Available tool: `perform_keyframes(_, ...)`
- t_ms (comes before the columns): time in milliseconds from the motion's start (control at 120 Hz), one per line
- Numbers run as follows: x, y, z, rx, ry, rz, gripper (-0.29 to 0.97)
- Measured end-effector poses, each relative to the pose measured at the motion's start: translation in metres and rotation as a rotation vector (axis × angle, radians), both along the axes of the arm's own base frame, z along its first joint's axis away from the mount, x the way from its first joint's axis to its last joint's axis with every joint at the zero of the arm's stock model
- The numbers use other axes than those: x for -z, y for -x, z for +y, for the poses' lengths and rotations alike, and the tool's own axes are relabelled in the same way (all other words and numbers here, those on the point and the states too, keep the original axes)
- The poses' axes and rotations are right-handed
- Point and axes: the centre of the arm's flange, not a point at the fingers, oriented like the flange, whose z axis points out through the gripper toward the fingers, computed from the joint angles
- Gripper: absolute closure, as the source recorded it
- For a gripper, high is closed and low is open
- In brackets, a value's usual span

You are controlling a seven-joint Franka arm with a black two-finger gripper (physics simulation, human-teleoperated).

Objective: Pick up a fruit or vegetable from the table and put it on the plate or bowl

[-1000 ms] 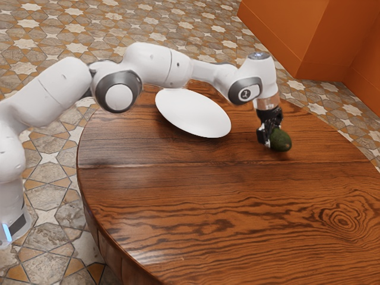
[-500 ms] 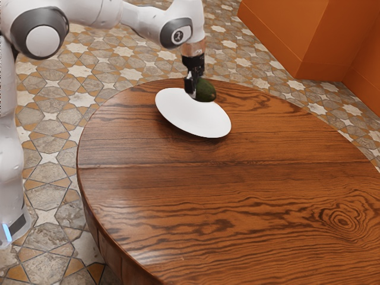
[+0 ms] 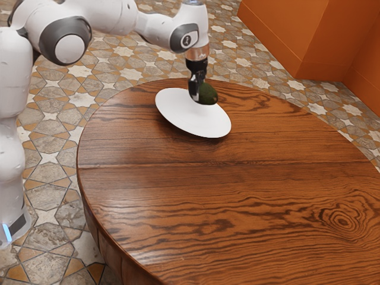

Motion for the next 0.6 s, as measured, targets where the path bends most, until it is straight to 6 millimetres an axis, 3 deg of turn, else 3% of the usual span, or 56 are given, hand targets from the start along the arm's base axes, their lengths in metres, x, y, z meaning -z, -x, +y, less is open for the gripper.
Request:
perform_keyframes(250, -0.009, -0.006, -0.017, 0.042, -0.01, -0.017, 0.02)
perform_keyframes(350, -0.061, -0.009, -0.046, 0.095, -0.049, -0.096, 0.01)
perform_keyframes(417, -0.107, -0.017, -0.083, 0.15, -0.075, -0.168, 0.01)
perform_keyframes(483, -0.172, -0.036, -0.133, 0.225, -0.099, -0.249, 0.01)
perform_keyframes(542, -0.211, -0.042, -0.198, 0.318, -0.088, -0.275, 0.0)
perform_keyframes(600, -0.225, -0.038, -0.278, 0.431, -0.052, -0.262, 0.0)
